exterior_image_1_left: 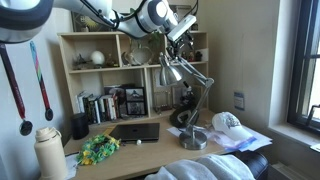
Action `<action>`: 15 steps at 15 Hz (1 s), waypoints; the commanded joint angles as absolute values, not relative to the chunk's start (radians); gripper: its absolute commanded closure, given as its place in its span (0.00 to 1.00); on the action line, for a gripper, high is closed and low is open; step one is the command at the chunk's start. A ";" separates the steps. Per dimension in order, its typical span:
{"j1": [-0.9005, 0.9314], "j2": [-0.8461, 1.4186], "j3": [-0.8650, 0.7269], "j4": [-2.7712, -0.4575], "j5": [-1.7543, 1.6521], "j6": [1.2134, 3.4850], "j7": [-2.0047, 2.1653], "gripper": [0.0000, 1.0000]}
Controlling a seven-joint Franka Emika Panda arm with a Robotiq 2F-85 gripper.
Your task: Adjust the lamp upwards
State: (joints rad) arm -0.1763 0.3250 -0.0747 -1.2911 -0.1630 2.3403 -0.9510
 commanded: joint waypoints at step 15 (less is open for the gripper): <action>-0.341 0.239 -0.078 -1.119 0.280 1.588 -0.892 0.00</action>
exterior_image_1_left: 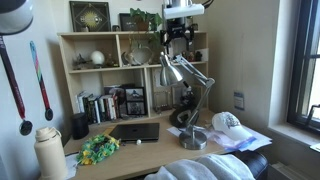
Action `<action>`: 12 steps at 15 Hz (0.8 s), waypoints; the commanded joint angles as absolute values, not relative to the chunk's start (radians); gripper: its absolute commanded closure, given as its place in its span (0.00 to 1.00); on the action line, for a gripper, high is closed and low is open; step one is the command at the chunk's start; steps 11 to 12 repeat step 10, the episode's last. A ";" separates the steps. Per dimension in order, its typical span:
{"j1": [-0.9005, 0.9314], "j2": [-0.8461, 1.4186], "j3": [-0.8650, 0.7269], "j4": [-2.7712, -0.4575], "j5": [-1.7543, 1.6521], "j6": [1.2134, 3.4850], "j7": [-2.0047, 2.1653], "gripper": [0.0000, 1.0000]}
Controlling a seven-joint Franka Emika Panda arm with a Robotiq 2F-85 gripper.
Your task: Adjust the lamp upwards
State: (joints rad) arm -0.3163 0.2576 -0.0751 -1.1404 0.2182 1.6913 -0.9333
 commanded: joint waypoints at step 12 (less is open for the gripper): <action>-0.380 0.224 -0.078 -1.137 0.336 1.544 -0.818 0.00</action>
